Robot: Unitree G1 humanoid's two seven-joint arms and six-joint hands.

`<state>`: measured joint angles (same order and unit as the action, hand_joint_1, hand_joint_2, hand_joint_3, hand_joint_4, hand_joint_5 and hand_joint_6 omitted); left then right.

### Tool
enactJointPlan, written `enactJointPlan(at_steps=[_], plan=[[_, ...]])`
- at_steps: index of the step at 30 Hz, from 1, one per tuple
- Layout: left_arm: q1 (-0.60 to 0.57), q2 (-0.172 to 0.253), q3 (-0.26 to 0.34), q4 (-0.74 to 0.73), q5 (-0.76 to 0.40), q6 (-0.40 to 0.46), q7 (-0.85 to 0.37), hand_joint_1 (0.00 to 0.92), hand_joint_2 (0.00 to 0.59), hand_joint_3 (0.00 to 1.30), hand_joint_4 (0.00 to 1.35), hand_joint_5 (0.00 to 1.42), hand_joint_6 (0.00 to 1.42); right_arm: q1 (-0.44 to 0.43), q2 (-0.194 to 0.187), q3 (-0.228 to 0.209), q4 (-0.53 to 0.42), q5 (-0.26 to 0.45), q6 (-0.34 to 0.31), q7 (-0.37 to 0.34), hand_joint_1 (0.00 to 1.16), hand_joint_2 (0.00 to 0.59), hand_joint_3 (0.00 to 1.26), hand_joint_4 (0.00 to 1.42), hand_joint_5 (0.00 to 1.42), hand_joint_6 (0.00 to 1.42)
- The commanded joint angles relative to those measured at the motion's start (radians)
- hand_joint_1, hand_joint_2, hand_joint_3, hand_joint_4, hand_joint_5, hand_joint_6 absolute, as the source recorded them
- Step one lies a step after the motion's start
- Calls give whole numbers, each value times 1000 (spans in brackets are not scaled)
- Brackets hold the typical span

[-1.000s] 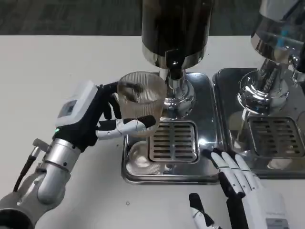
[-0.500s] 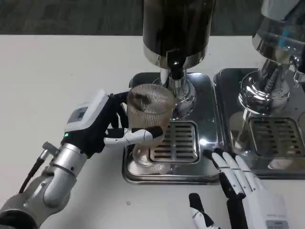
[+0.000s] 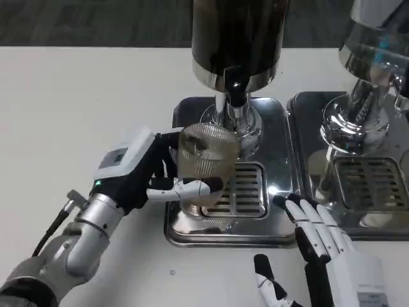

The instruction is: Grasp the cup under the faucet to collect the drink, then remove the cup.

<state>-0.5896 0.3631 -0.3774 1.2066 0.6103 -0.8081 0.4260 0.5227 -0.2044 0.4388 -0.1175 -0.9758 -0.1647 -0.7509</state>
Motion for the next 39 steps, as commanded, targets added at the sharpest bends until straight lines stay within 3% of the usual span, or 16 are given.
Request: enactJointPlan(at_steps=[1,7,12,25,33,39], plan=[[-39,-12,-18,7,15,7,0,364,164,553,630,854,963,10,7,2,6,-3,6,-20,453,428,200,142,122,260],[-53,-21,-41,13,26,14,-8,338,168,518,579,784,911,22,8,2,1,-5,8,-25,453,428,200,142,122,263],[-61,-26,-51,20,29,18,-40,269,158,410,441,517,524,24,10,2,2,-5,8,-26,453,428,200,142,126,280],[-71,-20,-52,15,19,14,-139,145,101,180,185,209,96,13,7,2,8,2,4,-17,453,428,209,151,154,302],[-71,-13,-60,-17,18,11,-167,114,82,110,88,118,22,7,4,1,11,10,1,-10,465,419,215,153,169,306],[-49,11,-31,-65,-14,-14,-171,99,82,105,74,112,9,13,-1,0,6,12,2,-9,468,419,218,161,172,307]])
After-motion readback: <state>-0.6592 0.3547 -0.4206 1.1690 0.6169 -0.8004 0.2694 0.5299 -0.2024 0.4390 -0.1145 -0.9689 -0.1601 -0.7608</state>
